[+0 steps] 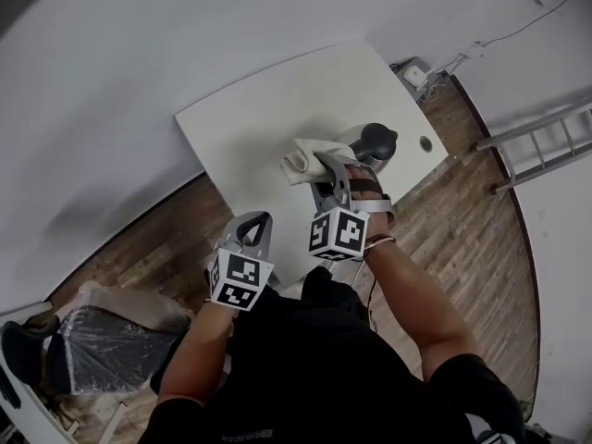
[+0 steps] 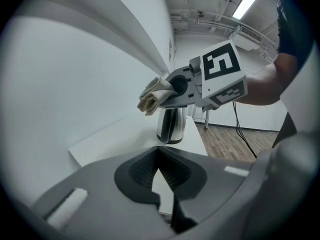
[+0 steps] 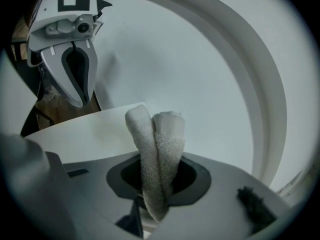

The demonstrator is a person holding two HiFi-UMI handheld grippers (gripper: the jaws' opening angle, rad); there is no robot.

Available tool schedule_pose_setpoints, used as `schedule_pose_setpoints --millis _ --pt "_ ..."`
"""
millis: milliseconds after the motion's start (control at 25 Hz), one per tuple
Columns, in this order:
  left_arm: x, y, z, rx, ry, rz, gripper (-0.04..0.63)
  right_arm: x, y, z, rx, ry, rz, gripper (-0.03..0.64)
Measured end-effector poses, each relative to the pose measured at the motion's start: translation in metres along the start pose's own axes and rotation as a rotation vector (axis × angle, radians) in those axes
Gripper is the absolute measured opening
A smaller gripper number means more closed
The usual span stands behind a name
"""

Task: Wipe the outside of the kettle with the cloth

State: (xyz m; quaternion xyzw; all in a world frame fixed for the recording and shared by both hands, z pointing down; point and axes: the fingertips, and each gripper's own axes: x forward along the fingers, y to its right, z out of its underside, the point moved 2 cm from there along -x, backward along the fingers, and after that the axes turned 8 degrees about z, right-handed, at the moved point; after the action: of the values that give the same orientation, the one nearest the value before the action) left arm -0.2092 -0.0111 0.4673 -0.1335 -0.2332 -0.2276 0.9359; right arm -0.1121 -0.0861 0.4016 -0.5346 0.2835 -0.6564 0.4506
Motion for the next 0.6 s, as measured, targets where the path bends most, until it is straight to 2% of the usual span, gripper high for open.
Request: schedule_pose_setpoints --millis 160,400,560,600 --pt "-0.005 -0.009 0.007 -0.019 -0.010 -0.027 0.008 0.009 -0.034 -0.010 -0.006 0.052 -0.053 0.098" --pt "-0.015 -0.019 0.014 -0.046 -0.028 -0.049 0.008 0.024 -0.078 -0.007 0.068 0.066 -0.114 0.098" --pt "-0.013 -0.019 0.020 -0.204 0.008 -0.026 0.008 0.035 -0.096 0.012 0.127 0.047 -0.131 0.098" --pt "-0.011 -0.017 0.020 -0.220 0.011 -0.022 0.008 0.037 -0.099 0.018 0.146 0.040 -0.134 0.098"
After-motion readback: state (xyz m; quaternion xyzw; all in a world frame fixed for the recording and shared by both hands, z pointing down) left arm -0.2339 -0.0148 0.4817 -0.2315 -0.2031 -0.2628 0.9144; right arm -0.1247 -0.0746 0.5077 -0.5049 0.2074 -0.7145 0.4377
